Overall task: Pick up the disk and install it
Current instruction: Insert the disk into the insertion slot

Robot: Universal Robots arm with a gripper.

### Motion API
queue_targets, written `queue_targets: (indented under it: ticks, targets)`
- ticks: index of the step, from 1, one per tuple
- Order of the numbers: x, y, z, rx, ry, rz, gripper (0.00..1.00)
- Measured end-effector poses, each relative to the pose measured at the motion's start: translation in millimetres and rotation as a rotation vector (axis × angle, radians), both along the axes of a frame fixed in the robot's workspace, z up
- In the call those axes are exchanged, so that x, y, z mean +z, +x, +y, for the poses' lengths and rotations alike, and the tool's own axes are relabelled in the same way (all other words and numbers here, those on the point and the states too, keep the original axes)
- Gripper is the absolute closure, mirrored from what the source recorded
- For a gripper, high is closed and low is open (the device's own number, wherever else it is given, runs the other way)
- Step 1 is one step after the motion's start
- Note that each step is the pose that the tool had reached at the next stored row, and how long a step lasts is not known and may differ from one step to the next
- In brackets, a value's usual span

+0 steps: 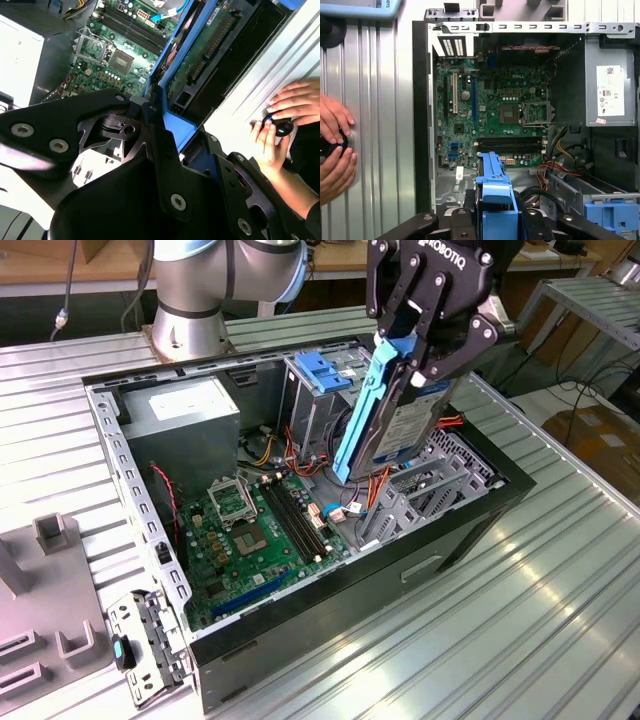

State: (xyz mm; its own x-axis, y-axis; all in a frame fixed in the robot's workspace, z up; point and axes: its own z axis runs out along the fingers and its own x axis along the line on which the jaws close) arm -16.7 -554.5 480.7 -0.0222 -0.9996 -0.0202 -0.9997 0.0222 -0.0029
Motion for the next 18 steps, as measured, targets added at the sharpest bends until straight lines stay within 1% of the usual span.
queue_targets:
  ticks: [1, 7, 9, 10, 12, 15, 17, 18]
  targets:
    - [-0.5, 2.6, -1.3, 0.0, -0.0008, 0.0, 0.63]
    - [-3.1, 17.3, -5.2, 0.0, -0.0034, 0.0, 0.63]
    - [-4.8, 25.7, -7.9, 0.0, -0.0037, 0.0, 0.63]
    - [-5.2, 28.1, -8.8, 0.0, -0.004, 0.0, 0.63]
    - [-6.7, 36.6, -12.6, 0.0, -0.0041, 0.0, 0.63]
    - [-8.2, 44.5, -16.6, 0.0, -0.0041, 0.0, 0.63]
    - [-9.2, 50.7, -18.4, 0.0, -0.0042, 0.0, 0.63]
    - [-9.9, 54.4, -18.5, 0.0, -0.0042, -0.0001, 0.63]
